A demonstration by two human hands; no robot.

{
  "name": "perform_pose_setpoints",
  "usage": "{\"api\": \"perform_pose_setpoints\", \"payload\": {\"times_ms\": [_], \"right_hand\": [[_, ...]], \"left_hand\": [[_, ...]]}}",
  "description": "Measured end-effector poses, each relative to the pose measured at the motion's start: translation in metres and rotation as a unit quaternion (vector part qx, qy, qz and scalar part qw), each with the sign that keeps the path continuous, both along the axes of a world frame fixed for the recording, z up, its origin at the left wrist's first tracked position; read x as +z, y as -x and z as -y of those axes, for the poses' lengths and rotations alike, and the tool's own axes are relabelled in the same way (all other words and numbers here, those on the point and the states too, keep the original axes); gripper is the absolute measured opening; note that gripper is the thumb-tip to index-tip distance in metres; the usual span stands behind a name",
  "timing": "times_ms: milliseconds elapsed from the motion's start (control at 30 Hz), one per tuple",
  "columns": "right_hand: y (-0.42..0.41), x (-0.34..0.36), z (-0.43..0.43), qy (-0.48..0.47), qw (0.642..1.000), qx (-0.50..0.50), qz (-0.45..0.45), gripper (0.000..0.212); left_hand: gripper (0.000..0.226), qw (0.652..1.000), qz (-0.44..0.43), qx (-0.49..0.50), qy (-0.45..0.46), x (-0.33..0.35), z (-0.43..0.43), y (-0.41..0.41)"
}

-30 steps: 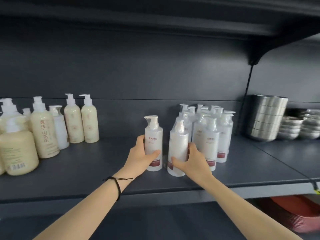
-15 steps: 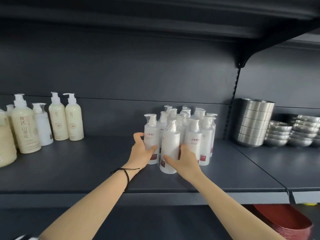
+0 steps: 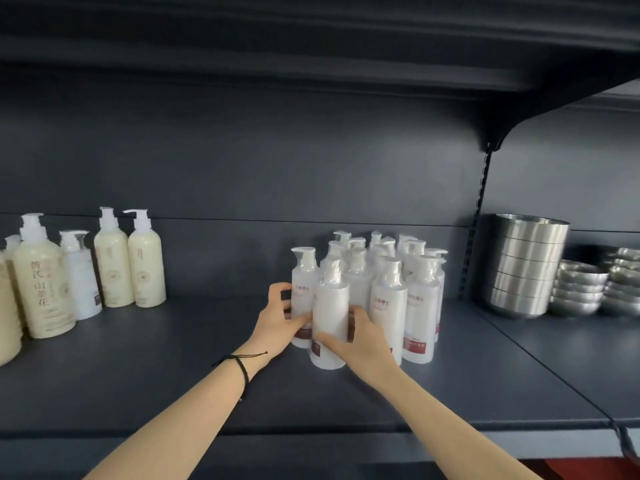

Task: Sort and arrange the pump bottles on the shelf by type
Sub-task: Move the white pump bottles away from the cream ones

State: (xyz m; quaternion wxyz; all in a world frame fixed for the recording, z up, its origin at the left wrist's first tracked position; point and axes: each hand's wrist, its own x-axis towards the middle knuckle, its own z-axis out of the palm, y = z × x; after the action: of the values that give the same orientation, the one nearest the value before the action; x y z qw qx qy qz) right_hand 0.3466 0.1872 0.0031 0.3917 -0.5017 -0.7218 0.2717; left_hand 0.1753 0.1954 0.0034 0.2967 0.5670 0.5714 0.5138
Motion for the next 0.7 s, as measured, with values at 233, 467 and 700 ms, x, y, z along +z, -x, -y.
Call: {"api": "perform_pose_setpoints", "payload": {"times_ms": [233, 467, 700], "right_hand": [[-0.004, -0.006, 0.006, -0.009, 1.000, 0.008, -0.025, 0.050], [-0.008, -0.010, 0.014, -0.040, 0.999, -0.021, 0.009, 0.047], [-0.014, -0.011, 0.024, -0.071, 0.983, -0.062, 0.158, 0.038]], "left_hand": [[0.058, 1.000, 0.009, -0.005, 0.004, 0.002, 0.012, -0.001], [0.058, 1.000, 0.015, 0.001, 0.005, -0.001, 0.020, -0.006], [0.053, 0.986, -0.156, 0.053, 0.011, -0.003, 0.041, 0.015]]}}
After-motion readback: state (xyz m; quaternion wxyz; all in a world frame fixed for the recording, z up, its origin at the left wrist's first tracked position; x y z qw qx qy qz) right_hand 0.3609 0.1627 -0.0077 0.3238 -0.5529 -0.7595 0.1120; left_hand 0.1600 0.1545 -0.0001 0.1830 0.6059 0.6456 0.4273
